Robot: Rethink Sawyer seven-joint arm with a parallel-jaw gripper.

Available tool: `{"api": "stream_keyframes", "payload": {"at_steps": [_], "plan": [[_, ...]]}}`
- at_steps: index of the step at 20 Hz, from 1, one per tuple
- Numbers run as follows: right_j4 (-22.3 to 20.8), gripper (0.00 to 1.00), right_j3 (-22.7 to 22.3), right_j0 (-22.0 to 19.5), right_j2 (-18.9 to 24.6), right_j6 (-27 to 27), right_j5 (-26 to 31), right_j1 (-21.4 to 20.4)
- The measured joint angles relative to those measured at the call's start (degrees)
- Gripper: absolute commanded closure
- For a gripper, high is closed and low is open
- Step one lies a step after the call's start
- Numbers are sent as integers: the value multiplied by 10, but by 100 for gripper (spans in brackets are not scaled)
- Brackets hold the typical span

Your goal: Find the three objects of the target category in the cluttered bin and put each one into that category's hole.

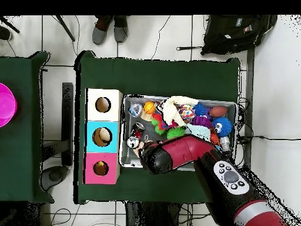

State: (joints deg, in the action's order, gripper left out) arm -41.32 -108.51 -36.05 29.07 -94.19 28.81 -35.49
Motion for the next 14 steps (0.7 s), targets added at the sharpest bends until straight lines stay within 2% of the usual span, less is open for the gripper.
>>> {"api": "stream_keyframes", "payload": {"at_steps": [14], "plan": [[71, 100, -20, -1, -30, 0, 0, -30]]}}
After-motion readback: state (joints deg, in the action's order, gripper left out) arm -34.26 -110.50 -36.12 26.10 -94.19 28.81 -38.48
